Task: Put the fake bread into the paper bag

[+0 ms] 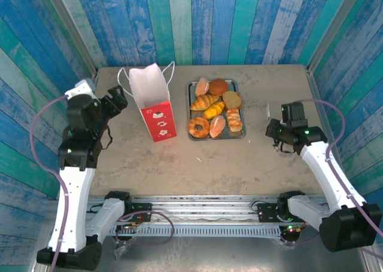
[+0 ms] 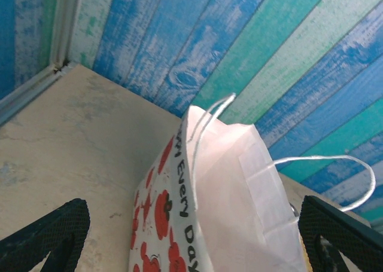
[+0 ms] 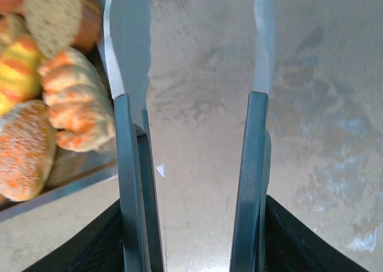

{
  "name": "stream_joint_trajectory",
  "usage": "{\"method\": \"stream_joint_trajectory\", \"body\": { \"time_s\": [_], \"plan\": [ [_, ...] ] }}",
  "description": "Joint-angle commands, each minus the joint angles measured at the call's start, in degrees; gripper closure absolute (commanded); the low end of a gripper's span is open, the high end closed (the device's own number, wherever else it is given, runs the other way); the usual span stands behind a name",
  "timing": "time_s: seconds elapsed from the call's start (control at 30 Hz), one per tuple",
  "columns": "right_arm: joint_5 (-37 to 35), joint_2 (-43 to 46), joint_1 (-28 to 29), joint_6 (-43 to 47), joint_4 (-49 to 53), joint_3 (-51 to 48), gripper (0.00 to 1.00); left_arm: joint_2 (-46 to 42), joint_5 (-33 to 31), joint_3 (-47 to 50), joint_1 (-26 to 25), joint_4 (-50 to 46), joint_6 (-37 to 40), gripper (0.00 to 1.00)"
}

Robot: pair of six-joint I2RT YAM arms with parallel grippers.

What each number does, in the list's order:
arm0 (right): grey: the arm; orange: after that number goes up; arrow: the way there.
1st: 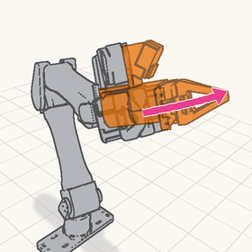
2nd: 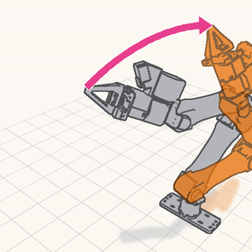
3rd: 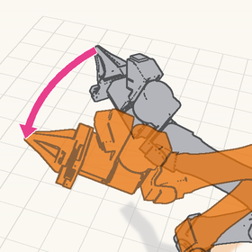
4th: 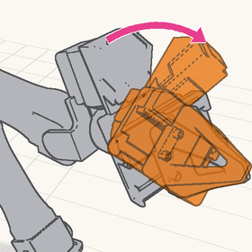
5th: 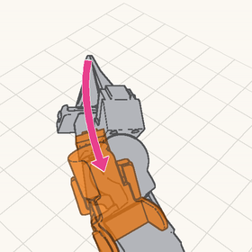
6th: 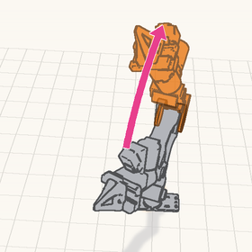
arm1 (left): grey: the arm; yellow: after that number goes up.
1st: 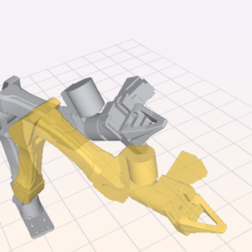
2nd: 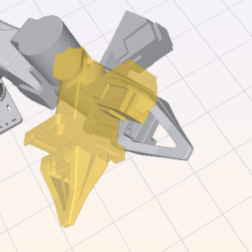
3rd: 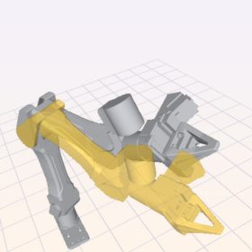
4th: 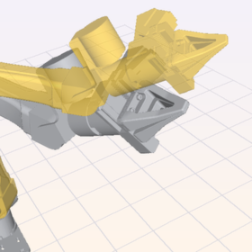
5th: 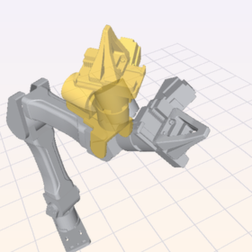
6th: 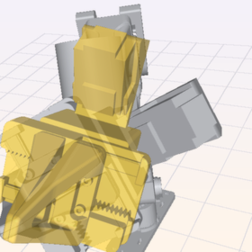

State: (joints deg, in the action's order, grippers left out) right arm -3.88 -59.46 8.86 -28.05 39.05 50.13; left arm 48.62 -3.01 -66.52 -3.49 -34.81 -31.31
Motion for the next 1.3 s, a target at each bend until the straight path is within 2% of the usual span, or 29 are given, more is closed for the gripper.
{"method": "stream_joint_trajectory", "body": {
  "time_s": [0.0, 0.2, 0.4, 0.57, 0.83, 1.07, 1.13, 1.2, 1.27],
  "plan": [
    [3.9, 1.3, -0.3, 4.9, -0.9, 3.3, 0.46, 4.0, 5.8, -3.5, -0.1, -3.7, 1.2, 0.06],
    [7.8, 2.5, -0.3, 4.9, -7.2, 0.9, 0.5, 7.9, 7.2, -2.3, -0.2, -4.4, -1.6, 0.06],
    [7.4, 2.8, -0.3, 7.6, -7.0, -0.3, 0.5, 12.5, 10.6, 0.9, -0.6, -1.4, -4.1, 0.01],
    [6.9, 2.6, -0.3, 8.1, -6.6, -0.9, 0.49, 17.9, 3.1, -3.7, -5.8, -6.8, -2.7, 0.12],
    [7.2, 2.2, -0.3, 8.4, -6.5, -0.2, 0.49, 21.3, -3.5, -5.2, -7.2, -8.4, -1.4, 0.42],
    [9.3, 1.6, -0.3, 11.0, -4.0, 2.3, 0.49, 21.4, -3.6, -4.7, -7.2, -5.4, 0.2, 0.84],
    [10.0, 1.8, -0.3, 12.0, -2.8, 3.1, 0.5, 22.0, -3.7, -5.1, -7.2, -5.0, 0.7, 0.93],
    [10.4, 2.1, -0.3, 13.1, -1.3, 4.0, 0.5, 22.5, -3.4, -5.5, -7.3, -4.3, 1.2, 0.99],
    [10.6, 2.1, -0.3, 14.4, 0.7, 5.3, 0.5, 22.8, -3.8, -6.1, -7.2, -3.5, 1.9, 1.0]
  ]
}}
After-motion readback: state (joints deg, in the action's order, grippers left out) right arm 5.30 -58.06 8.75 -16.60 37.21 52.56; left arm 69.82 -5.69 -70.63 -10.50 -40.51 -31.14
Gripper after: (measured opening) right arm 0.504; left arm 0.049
